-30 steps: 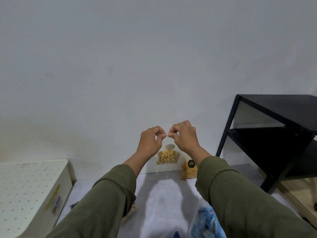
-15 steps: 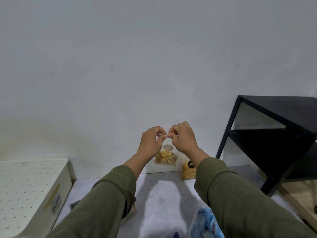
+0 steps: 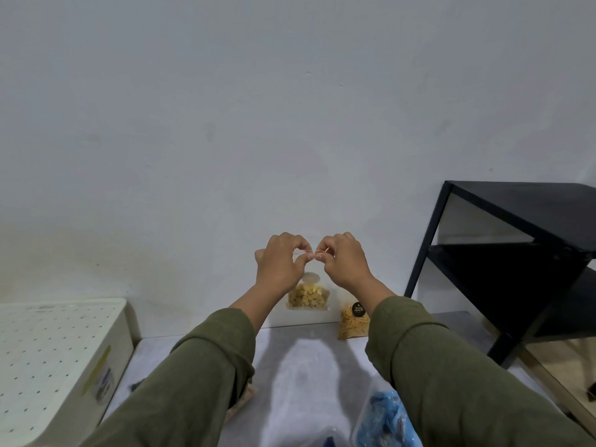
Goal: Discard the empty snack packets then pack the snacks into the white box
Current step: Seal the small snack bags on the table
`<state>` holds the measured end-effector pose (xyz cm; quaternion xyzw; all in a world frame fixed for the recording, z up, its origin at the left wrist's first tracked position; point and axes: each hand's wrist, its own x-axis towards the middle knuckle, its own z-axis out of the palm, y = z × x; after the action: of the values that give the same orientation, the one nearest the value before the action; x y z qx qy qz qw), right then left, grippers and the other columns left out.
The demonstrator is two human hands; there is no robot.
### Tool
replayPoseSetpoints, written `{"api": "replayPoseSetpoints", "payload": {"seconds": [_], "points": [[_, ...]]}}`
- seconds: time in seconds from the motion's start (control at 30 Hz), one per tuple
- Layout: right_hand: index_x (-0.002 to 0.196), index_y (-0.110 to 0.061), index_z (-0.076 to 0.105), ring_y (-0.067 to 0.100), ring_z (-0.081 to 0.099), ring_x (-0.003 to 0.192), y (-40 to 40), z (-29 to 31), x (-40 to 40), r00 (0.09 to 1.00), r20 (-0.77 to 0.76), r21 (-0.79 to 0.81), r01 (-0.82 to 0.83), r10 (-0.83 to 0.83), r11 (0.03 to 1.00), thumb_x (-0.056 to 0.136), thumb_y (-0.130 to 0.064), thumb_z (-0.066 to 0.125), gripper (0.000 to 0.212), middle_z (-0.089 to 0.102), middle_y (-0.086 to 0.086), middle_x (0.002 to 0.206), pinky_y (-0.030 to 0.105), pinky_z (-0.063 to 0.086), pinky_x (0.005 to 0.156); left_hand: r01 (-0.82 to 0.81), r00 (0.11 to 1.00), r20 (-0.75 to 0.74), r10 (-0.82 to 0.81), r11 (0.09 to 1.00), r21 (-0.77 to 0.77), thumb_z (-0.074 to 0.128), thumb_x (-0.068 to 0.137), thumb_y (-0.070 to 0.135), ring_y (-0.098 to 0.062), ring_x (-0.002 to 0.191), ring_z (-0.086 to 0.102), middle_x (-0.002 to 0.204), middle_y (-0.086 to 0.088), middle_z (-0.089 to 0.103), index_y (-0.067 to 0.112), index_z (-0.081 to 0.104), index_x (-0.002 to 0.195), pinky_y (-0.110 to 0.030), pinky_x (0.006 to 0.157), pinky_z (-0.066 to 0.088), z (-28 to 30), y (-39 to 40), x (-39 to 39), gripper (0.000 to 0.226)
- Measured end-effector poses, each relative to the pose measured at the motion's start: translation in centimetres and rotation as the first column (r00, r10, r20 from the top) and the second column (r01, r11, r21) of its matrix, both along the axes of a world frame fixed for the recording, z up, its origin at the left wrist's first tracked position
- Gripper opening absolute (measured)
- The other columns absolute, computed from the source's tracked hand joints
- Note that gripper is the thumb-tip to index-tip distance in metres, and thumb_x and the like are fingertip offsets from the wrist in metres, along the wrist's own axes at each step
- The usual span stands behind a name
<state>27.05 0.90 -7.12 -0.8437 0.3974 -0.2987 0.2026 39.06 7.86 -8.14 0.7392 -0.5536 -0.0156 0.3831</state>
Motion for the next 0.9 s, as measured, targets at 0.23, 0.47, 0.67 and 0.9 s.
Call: {"api": "replayPoseSetpoints", "payload": {"seconds": [0.23, 0.47, 0.67, 0.9], "points": [[0.094, -0.009, 0.069, 0.012, 0.050, 0.090, 0.4, -0.1, -1.0, 0.996, 0.085, 0.049, -0.039, 0.035, 0.998, 0.087, -0.015, 0.064, 0.011, 0.063, 0.004, 0.095, 0.022, 0.035, 0.077, -0.105, 0.992, -0.060, 0.107, 0.994, 0.042, 0.055, 0.091, 0.020, -0.010, 0.102, 0.049, 0.091, 0.015, 0.053, 0.029, 0.059, 0.082, -0.032, 0.080, 0.023, 0.3, 0.0, -0.3, 0.014], [0.084, -0.005, 0.067, 0.014, 0.054, 0.078, 0.4, -0.4, -1.7, 0.997, 0.062, 0.076, 0.036, -0.041, 0.996, 0.087, -0.004, 0.059, 0.009, 0.063, 0.003, 0.084, 0.015, 0.038, 0.061, -0.042, 0.997, -0.061, 0.046, 0.998, 0.052, 0.054, 0.092, 0.026, -0.008, 0.103, 0.045, 0.096, 0.014, 0.057, 0.029, 0.062, 0.087, -0.033, 0.082, 0.024, -0.1, 0.0, -0.8, 0.010], [0.084, -0.005, 0.067, 0.014, 0.052, 0.079, 0.3, -0.3, -3.2, 0.992, 0.104, 0.060, 0.071, -0.077, 0.996, 0.088, -0.005, 0.059, 0.009, 0.063, 0.004, 0.086, 0.023, 0.040, 0.070, -0.013, 0.989, -0.146, 0.013, 1.000, 0.004, 0.056, 0.091, 0.016, -0.015, 0.095, 0.058, 0.085, 0.011, 0.061, 0.024, 0.065, 0.084, -0.044, 0.085, 0.045, -0.4, -0.5, -1.3, 0.013], [0.097, -0.021, 0.070, 0.011, 0.044, 0.096, -0.6, -0.2, -4.2, 0.996, -0.078, -0.034, -0.033, 0.030, 0.999, 0.087, -0.030, 0.062, 0.016, 0.062, -0.001, 0.097, 0.029, 0.038, 0.087, 0.021, 0.994, -0.103, -0.021, 1.000, -0.003, 0.061, 0.088, 0.018, -0.015, 0.091, 0.059, 0.080, 0.012, 0.065, 0.024, 0.069, 0.081, -0.045, 0.090, 0.044, -0.6, -1.1, -2.0, 0.012]]}}
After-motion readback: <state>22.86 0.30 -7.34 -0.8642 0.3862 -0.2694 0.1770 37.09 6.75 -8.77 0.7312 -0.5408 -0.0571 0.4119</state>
